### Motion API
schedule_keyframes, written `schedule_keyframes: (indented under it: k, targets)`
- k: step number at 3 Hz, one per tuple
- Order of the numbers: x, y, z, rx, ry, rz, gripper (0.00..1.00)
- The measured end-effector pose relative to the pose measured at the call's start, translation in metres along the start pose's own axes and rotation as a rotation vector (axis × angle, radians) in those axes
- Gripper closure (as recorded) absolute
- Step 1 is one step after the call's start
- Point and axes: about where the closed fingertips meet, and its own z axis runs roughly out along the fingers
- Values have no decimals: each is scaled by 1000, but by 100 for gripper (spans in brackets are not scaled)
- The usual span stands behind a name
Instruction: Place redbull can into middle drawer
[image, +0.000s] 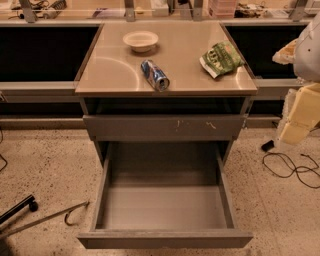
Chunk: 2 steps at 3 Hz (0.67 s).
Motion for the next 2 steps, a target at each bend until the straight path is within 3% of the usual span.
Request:
schedule_keyframes:
  k: [1, 2]
  targets:
    - [0, 0, 0, 0, 0, 0, 0]
    - [-32, -23, 13, 38, -28, -90, 0]
